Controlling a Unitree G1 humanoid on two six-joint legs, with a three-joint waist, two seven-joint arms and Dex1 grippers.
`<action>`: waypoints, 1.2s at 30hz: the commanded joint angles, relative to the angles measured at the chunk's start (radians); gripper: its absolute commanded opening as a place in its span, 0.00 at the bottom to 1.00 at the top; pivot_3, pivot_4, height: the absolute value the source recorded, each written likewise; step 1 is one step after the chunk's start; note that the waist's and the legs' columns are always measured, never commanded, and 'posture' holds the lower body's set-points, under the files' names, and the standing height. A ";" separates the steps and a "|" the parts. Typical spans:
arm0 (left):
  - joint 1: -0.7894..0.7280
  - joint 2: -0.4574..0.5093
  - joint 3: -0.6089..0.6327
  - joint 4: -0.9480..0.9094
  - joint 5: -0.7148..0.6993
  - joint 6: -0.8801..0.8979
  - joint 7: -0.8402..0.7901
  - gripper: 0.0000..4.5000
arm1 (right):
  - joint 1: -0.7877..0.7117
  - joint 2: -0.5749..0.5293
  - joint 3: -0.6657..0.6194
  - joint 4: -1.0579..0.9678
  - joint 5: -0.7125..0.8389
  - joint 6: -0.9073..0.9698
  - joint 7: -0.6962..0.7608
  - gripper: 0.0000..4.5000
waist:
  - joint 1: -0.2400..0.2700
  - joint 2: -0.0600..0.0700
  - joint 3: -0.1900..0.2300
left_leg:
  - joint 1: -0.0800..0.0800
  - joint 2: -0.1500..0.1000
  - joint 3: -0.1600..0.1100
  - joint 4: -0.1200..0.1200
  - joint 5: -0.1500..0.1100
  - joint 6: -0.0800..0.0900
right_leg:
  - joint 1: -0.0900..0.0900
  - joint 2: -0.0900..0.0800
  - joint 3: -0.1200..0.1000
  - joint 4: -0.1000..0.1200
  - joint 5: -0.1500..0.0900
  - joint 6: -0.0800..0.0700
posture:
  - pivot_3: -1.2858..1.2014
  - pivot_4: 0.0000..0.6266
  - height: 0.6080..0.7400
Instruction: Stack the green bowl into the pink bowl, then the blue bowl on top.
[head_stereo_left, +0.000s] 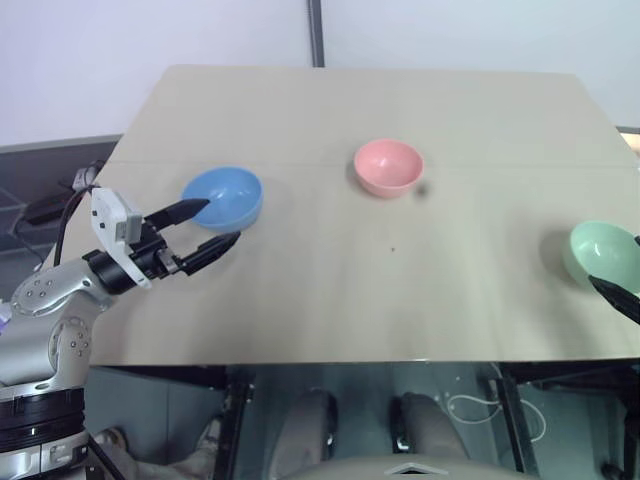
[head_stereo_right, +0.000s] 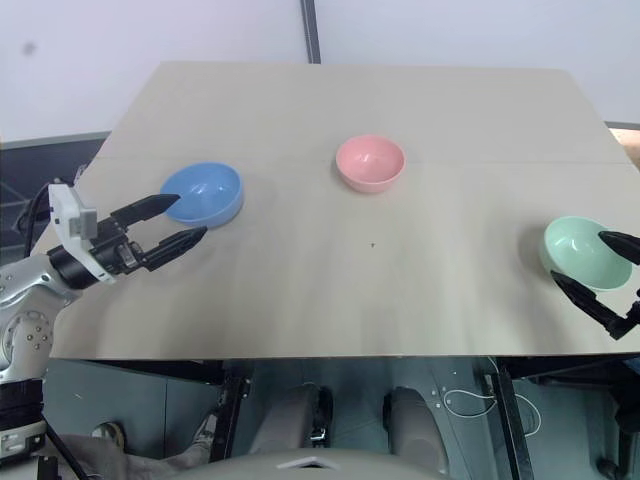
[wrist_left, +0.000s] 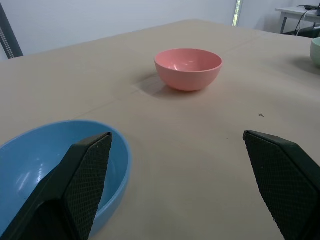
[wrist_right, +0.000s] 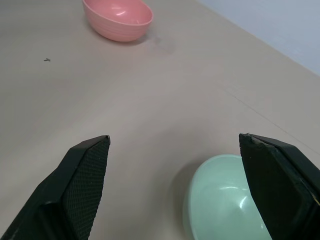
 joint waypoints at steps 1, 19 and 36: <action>0.001 0.001 0.018 -0.013 -0.008 -0.016 -0.010 0.99 | -0.028 -0.012 0.012 -0.042 0.014 0.013 -0.016 1.00 | 0.000 0.000 0.000 | 0.000 0.000 0.000 0.000 0.000 0.000 | 0.000 0.000 0.000 0.000 0.000 0.000 | 0.52 0.24 1.00; 0.016 -0.114 -0.022 -0.136 -0.061 -0.077 -0.070 0.99 | -0.778 0.096 0.867 0.204 -0.435 -0.042 -0.156 1.00 | -0.007 0.002 0.001 | 0.000 0.001 0.000 0.000 0.000 0.000 | -0.001 0.001 0.000 0.001 0.001 -0.002 | 0.52 0.24 1.00; 0.147 -0.144 0.021 -0.344 -0.097 -0.042 0.091 1.00 | -1.379 0.449 1.116 1.200 -0.740 -0.540 -0.250 0.53 | -0.016 0.002 0.004 | -0.004 -0.002 0.002 -0.002 0.003 -0.005 | -0.007 -0.001 -0.003 0.001 0.001 -0.002 | 0.52 0.24 1.00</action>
